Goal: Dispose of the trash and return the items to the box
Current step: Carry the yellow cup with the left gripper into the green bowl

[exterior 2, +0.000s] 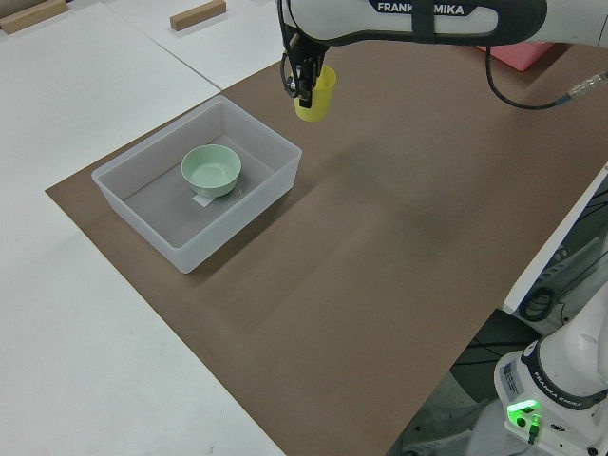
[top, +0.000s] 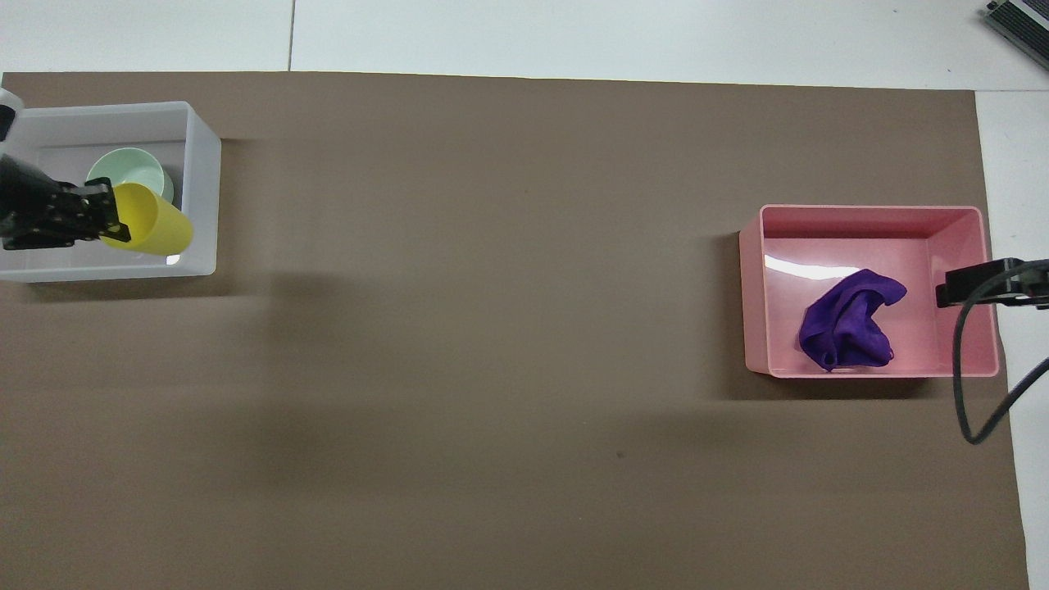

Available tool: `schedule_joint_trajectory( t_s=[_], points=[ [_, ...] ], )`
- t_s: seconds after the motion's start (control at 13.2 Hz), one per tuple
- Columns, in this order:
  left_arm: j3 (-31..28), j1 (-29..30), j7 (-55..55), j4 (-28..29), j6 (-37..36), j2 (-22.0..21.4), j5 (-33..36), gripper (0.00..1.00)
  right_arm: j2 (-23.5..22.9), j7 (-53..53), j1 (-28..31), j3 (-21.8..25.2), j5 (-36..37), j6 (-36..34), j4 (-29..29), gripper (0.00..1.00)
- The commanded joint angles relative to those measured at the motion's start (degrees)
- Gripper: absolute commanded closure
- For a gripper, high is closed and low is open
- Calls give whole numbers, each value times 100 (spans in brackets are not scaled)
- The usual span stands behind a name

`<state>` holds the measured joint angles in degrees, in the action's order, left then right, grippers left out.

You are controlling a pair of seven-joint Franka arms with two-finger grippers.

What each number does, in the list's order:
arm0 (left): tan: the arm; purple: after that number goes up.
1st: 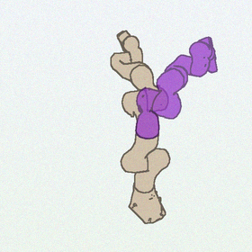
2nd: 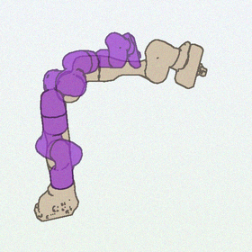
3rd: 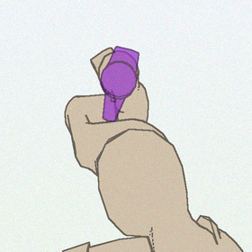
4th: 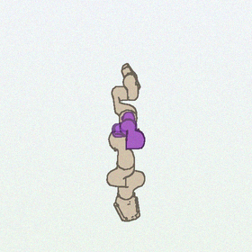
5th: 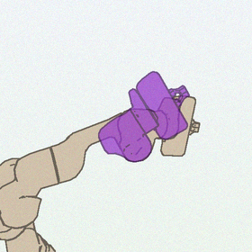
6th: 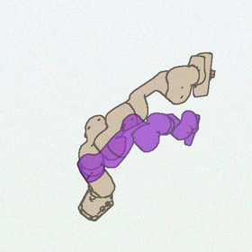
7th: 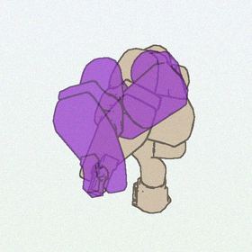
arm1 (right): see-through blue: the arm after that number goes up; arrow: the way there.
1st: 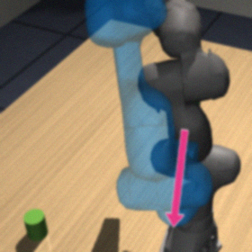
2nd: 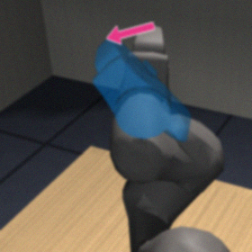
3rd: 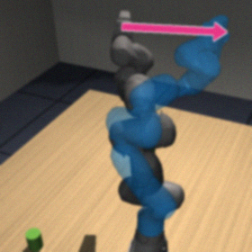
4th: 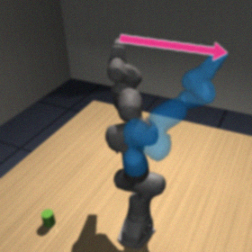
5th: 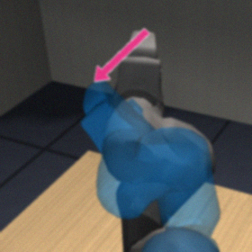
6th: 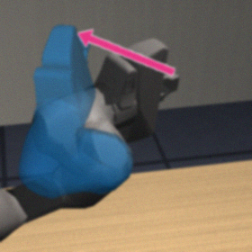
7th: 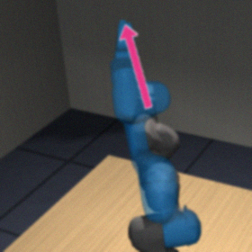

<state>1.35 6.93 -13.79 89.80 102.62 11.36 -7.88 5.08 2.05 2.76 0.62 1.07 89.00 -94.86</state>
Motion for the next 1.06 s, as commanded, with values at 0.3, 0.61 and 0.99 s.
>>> schedule_joint_trajectory(
  t_s=[0.3, 0.61, 0.99],
  points=[
    [50, 678, 298, -920, 880, 1060, -20, 100, 222, 120, 5, -61, 131, 118, -288, 0],
    [50, 766, 640, -903, 1331, 1710, 15, 100, 20, 111, 5, -62, 69, -22, 116, 0],
    [50, 766, 949, -859, 1461, 2124, 94, 100, 20, -301, -4, -70, 86, -14, 46, 0]
  ],
)
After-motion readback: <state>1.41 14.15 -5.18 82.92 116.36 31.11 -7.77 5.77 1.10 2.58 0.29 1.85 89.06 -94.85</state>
